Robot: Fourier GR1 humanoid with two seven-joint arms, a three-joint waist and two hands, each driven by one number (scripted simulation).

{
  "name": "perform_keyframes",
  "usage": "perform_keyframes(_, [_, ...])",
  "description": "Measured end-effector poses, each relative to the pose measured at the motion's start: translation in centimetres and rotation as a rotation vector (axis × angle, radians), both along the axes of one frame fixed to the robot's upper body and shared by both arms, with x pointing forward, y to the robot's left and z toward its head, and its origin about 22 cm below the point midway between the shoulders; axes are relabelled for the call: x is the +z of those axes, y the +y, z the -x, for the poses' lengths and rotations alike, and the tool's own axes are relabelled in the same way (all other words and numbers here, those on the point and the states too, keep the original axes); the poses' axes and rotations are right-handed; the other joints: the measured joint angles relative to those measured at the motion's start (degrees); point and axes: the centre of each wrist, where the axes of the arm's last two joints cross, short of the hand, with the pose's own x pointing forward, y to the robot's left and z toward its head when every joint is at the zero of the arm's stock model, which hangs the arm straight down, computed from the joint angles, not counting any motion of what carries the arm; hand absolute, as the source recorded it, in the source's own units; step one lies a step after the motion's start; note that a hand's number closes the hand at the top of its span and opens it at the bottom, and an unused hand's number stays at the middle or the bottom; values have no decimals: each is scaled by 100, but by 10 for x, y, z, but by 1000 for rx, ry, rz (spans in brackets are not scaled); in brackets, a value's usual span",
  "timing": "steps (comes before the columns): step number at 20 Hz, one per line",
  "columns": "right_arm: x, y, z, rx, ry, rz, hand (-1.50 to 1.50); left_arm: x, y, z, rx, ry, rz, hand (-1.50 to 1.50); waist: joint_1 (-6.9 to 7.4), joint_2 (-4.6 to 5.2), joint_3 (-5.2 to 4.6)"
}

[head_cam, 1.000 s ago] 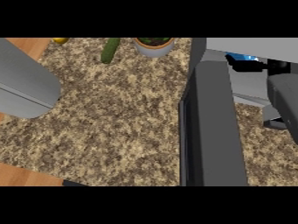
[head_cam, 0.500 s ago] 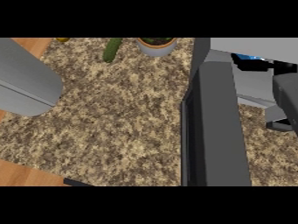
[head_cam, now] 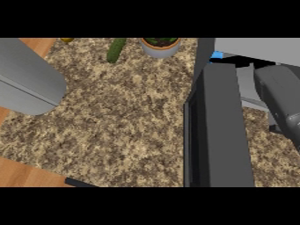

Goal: Pick up the milk, place it into the microwave and close the microwave

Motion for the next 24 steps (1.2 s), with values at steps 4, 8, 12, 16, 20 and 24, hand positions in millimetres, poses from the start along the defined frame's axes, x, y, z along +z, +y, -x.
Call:
perform_keyframes(4, [3, 21, -5, 12, 28, 32, -150, 0, 0, -4, 1, 1, -1, -150, -10, -16, -12])
perform_keyframes(8, [10, 37, -9, -3, 27, 63, -150, -2, 0, -6, -7, 17, 5, -150, -72, -55, -21])
perform_keyframes(12, [12, 49, -11, 7, 7, 91, -150, -5, 1, -9, -15, 34, 1, -150, -168, -69, -21])
perform_keyframes(16, [11, 59, -11, -1, -20, 93, -150, -6, 1, -11, -20, 42, -3, -150, -265, -83, -12])
perform_keyframes(20, [6, 71, -10, 8, -19, 44, -150, -11, -2, -11, -27, 65, 8, -150, -369, -126, -5])
perform_keyframes(24, [1, 71, -8, 1, -29, 5, -150, -19, -4, -10, -35, 94, 19, -150, -455, -168, -11])
